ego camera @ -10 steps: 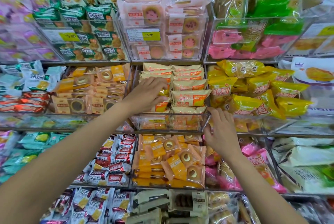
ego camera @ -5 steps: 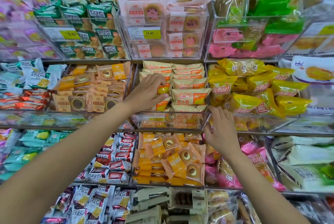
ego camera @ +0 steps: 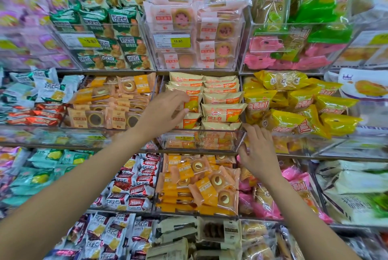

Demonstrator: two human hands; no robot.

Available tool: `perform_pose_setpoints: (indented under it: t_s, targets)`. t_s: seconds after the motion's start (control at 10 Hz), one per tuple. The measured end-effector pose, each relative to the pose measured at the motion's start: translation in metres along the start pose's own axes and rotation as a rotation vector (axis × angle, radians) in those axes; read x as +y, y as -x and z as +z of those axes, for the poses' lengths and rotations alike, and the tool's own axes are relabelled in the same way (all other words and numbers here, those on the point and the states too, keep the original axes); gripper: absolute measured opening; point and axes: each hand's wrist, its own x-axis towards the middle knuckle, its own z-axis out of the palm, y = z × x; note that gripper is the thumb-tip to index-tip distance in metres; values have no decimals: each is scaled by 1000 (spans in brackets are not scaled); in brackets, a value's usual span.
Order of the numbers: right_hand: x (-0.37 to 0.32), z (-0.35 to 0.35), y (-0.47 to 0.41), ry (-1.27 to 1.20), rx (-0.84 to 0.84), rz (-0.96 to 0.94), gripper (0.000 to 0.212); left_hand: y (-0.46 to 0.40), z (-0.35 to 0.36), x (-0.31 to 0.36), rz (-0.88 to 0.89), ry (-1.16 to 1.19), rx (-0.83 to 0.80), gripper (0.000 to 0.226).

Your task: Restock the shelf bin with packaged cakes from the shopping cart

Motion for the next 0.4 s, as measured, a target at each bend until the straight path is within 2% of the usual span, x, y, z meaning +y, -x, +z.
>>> perform_pose_setpoints:
  t_s: [0.1, 0.2, 0.3, 0.4]
  targets:
    - [0, 0, 0, 4, -10, -3, 45, 24, -1, 24, -151, 123, 121, 26]
    - [-2, -4, 2, 3, -28, -3, 45, 57, 9, 59, -302, 287, 161, 28]
    - [-2, -8, 0, -3, -23, -27, 47, 93, 26, 86, -471, 436, 132, 22]
    - [-6, -10, 9, 25, -31, -17, 51, 141, 46, 115, -672, 560, -7, 13]
